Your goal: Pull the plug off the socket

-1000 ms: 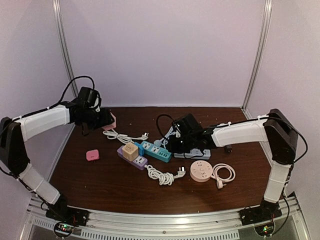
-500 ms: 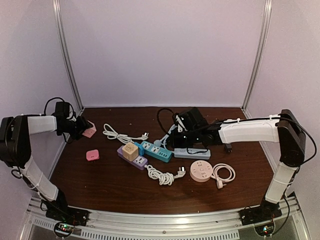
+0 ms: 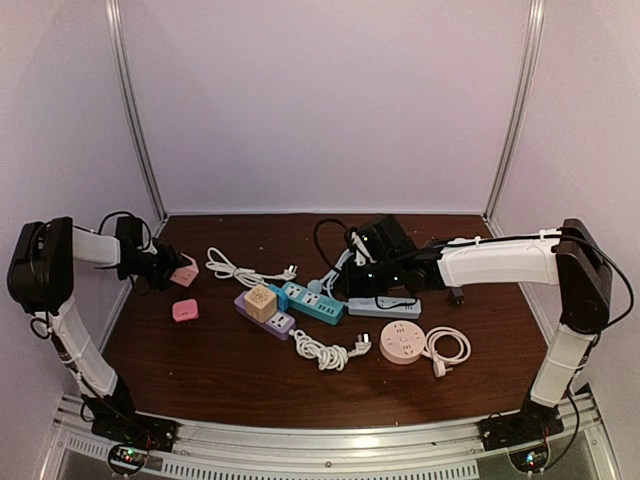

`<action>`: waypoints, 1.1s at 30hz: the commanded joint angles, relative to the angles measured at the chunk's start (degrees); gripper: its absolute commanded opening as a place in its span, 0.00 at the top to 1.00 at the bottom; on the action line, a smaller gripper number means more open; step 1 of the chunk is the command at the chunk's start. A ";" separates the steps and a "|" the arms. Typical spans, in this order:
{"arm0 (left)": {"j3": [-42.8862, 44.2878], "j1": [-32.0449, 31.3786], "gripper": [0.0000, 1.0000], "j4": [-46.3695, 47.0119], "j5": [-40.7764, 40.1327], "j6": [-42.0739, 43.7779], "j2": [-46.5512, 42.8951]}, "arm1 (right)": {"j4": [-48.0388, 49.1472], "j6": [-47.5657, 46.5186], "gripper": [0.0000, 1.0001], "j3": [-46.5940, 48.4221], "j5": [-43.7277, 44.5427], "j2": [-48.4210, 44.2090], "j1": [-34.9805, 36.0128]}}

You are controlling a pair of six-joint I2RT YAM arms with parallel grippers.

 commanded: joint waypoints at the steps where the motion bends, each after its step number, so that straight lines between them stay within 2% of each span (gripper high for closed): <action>1: 0.04 1.10 0.66 0.56 1.07 1.44 1.04 | -0.97 -1.12 0.78 0.14 1.35 -1.63 0.34; 14: 0.41 1.10 0.24 -6.33 -5.15 6.09 -0.77 | -1.56 -1.63 0.76 1.08 1.43 -1.22 0.71; 18: 0.08 1.10 0.14 -7.31 -6.69 7.18 -2.38 | -1.68 -1.78 0.75 1.36 1.46 -0.92 0.86; 23: 0.18 1.10 0.08 -9.26 -8.67 8.53 -4.87 | -2.02 -2.05 0.75 1.64 1.65 -0.57 1.02; 26: 0.23 1.10 0.08 -10.71 -10.31 9.39 -6.60 | -2.11 -2.15 0.75 1.72 1.82 -0.61 1.10; 29: 0.45 1.10 0.12 -12.48 -13.07 9.83 -8.08 | -2.13 -2.29 0.75 1.72 2.01 -0.42 1.15; 33: 1.20 1.10 0.22 -14.71 -15.79 10.63 -8.96 | -2.06 -2.15 0.75 1.70 2.02 -0.24 1.23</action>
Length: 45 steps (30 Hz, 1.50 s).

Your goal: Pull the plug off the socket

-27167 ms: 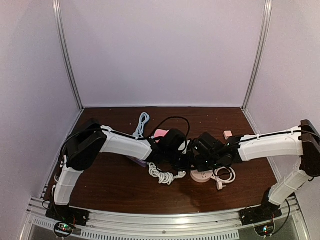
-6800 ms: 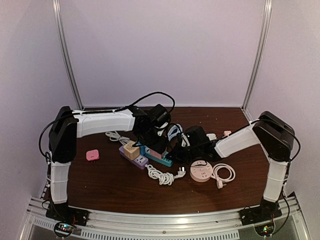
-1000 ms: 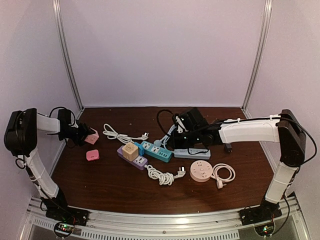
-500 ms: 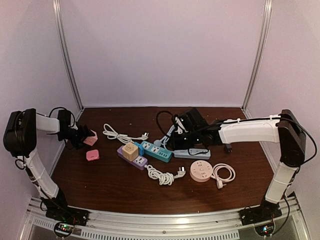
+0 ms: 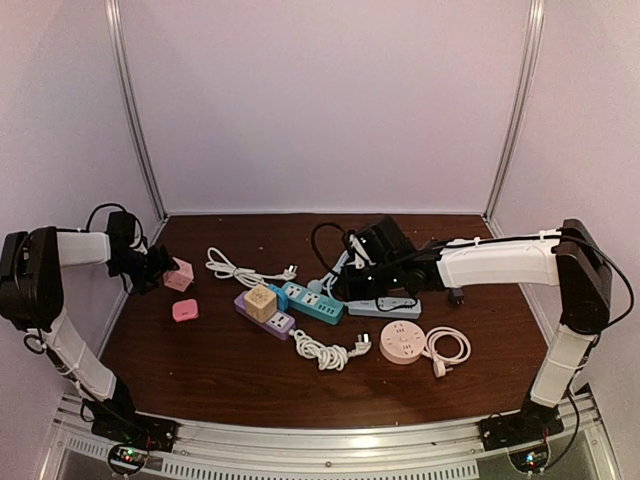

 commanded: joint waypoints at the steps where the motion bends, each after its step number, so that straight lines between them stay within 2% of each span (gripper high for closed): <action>1: 1.30 0.38 0.23 -3.02 -4.69 2.07 -1.73 | -0.71 -0.52 0.75 1.61 1.87 -0.20 0.64; 9: 1.22 0.38 0.39 -4.70 -6.43 3.46 -3.04 | -0.51 -0.25 0.75 1.43 2.01 0.04 0.99; 14: 1.51 -1.87 0.38 -6.39 -6.00 5.70 -6.87 | -0.87 -0.42 0.75 2.07 2.35 0.32 1.45; 18: 3.01 -7.52 0.34 -9.85 -7.75 8.81 -10.73 | -0.97 -0.34 0.75 2.40 2.43 0.65 1.55; 25: 4.34 -22.42 0.29 -14.52 -10.85 12.22 -15.18 | -1.24 -0.28 0.75 2.78 2.38 0.99 1.68; 31: 5.91 -34.30 0.28 -16.48 -11.36 12.77 -14.18 | -0.36 -2.83 0.73 3.98 2.08 2.15 2.60; 33: 5.96 -37.18 0.28 -16.43 -11.25 12.17 -13.31 | 0.62 -5.42 0.69 4.85 2.37 2.84 3.33; 39: 6.70 -44.26 0.28 -15.97 -14.72 12.73 -10.72 | 3.25 -16.12 0.55 8.95 3.49 5.91 5.54; 45: 6.42 -46.20 0.27 -15.16 -18.05 14.18 -8.56 | 6.85 -25.01 0.51 12.11 2.64 10.57 6.81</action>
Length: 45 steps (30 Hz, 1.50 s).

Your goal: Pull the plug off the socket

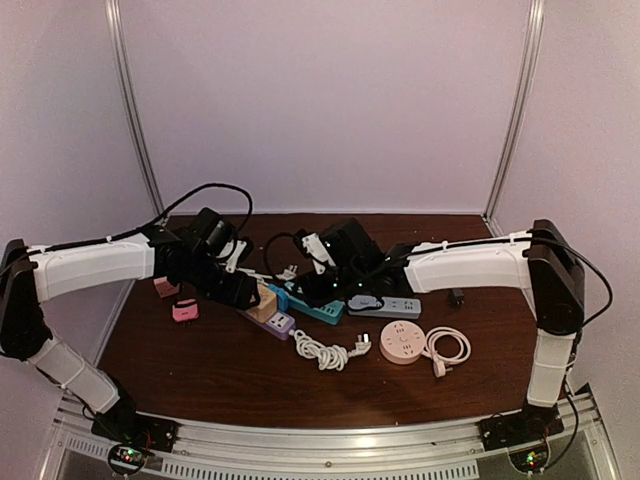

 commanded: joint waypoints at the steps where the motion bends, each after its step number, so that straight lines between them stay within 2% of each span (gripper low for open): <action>1: 1.33 -0.52 0.27 1.34 -3.91 2.22 1.51 | 3.93 -9.16 0.51 3.03 0.46 3.79 0.74; 8: 4.13 -0.75 0.22 1.28 -3.64 6.22 5.25 | 4.03 -11.14 0.50 3.61 0.89 5.26 0.71; 15: 7.11 -1.66 0.22 1.28 -2.17 8.37 9.85 | 7.61 -14.03 0.47 1.46 -3.65 6.42 0.70; 21: 8.22 -1.88 0.26 1.34 -2.15 8.86 12.19 | 7.60 -15.27 0.48 1.91 -2.21 7.44 0.56; 29: 6.19 -2.41 0.40 3.99 0.61 9.53 14.00 | 9.73 -15.01 0.47 -1.02 -1.74 5.29 0.41; 34: 3.77 -2.45 0.59 4.27 0.94 9.11 12.15 | 11.06 -14.39 0.48 -3.59 -2.10 3.04 0.43; 38: 1.24 -2.46 0.69 4.11 2.32 9.14 8.56 | 11.64 -13.86 0.48 -4.74 -2.53 2.29 1.05; 45: -3.40 -3.50 0.77 3.41 3.93 7.85 3.22 | 12.87 -13.31 0.48 -4.30 -1.59 3.58 3.98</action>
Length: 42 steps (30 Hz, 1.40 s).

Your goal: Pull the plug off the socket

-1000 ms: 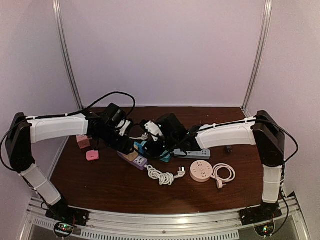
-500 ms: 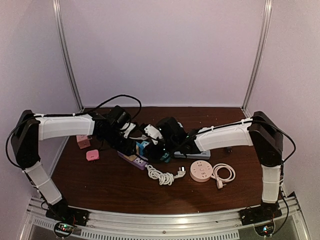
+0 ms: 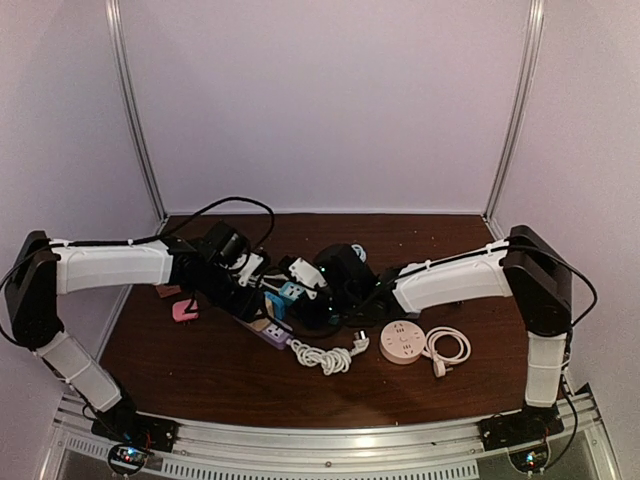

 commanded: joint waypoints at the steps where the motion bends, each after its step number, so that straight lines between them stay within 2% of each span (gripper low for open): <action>1: -3.09 -1.51 0.77 -0.89 3.12 -1.42 -3.97 | 2.43 1.14 0.48 0.34 0.80 -0.65 2.46; 9: -7.27 -2.70 0.79 -0.33 2.88 -4.25 -7.14 | 3.61 2.35 0.48 2.54 1.59 2.90 5.84; 21: -9.74 -3.87 0.80 0.10 3.28 -5.82 -8.13 | 6.56 4.16 0.56 2.65 6.09 5.80 5.87; 26: -9.94 -3.89 0.80 0.17 3.35 -5.92 -8.81 | 7.70 3.77 0.56 1.71 8.45 5.43 5.74; 33: -9.47 -3.90 0.81 -0.27 3.83 -5.49 -8.31 | 8.08 2.70 0.56 3.37 6.91 7.23 5.34; 37: -9.21 -3.98 0.81 -0.62 3.97 -5.07 -7.55 | 8.53 2.08 0.63 3.92 7.24 7.78 5.26; 42: -8.87 -3.98 0.81 -0.47 3.96 -5.09 -6.51 | 8.61 1.65 0.66 4.94 7.47 8.43 5.17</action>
